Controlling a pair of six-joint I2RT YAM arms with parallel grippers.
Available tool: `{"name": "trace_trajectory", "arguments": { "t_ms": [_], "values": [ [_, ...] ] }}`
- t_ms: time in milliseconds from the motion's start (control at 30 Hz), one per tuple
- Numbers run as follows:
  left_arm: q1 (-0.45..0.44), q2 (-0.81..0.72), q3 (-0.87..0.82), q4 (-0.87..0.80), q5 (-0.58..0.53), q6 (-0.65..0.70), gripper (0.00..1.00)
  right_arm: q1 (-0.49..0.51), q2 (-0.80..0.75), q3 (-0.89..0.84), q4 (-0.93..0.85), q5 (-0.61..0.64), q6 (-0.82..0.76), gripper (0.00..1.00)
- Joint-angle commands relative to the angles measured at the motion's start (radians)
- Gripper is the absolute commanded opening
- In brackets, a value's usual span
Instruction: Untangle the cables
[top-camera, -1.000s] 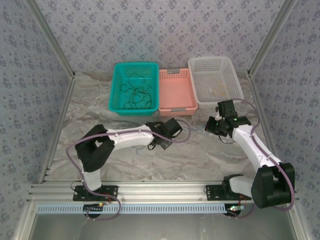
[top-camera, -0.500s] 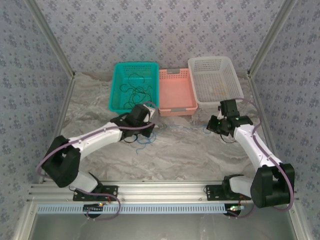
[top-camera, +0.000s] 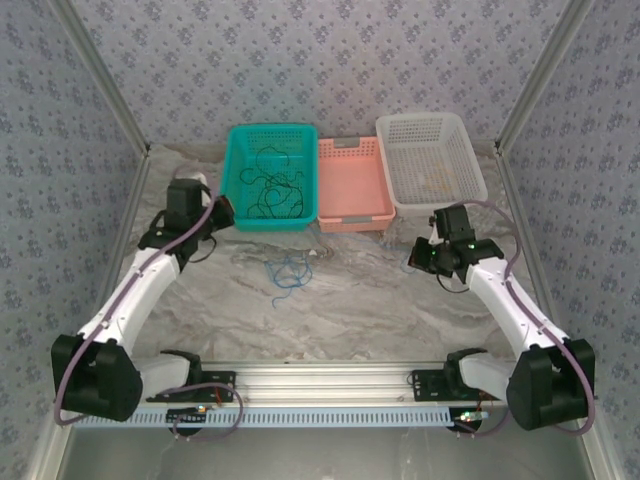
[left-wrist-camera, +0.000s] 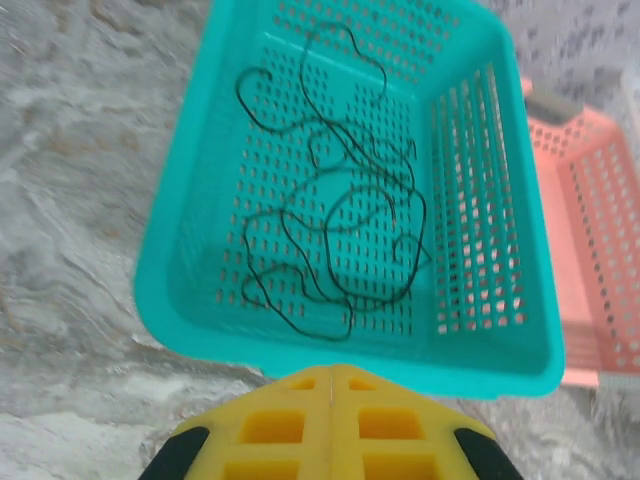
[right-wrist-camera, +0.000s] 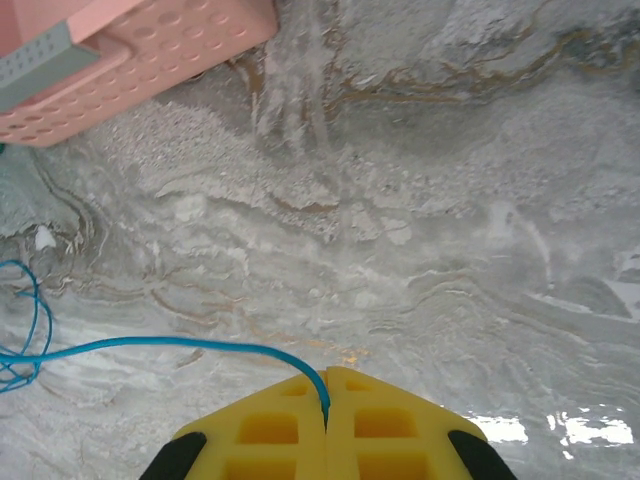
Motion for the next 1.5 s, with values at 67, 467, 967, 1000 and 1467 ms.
{"name": "trace_trajectory", "arguments": {
  "t_ms": [67, 467, 967, 1000, 1467],
  "values": [
    [0.055, 0.001, 0.116, -0.03, 0.064, -0.016, 0.0, 0.06, -0.01, -0.004, -0.028, 0.022, 0.017, 0.0],
    [0.1, 0.197, 0.458, -0.011, 0.168, -0.065, 0.0, 0.365, -0.022, -0.064, 0.008, -0.018, -0.006, 0.0],
    [-0.057, 0.625, 1.079, -0.14, 0.222, -0.057, 0.0, 0.873, 0.045, -0.028, 0.167, -0.046, -0.155, 0.0],
    [-0.077, 0.658, 1.127, -0.161, 0.214, -0.046, 0.0, 0.88, 0.043, -0.02, 0.168, -0.049, -0.159, 0.0],
    [-0.269, 1.135, 1.773, -0.327, 0.114, 0.008, 0.0, 0.527, 0.025, 0.17, 0.083, -0.085, -0.139, 0.0]
  ]
}}
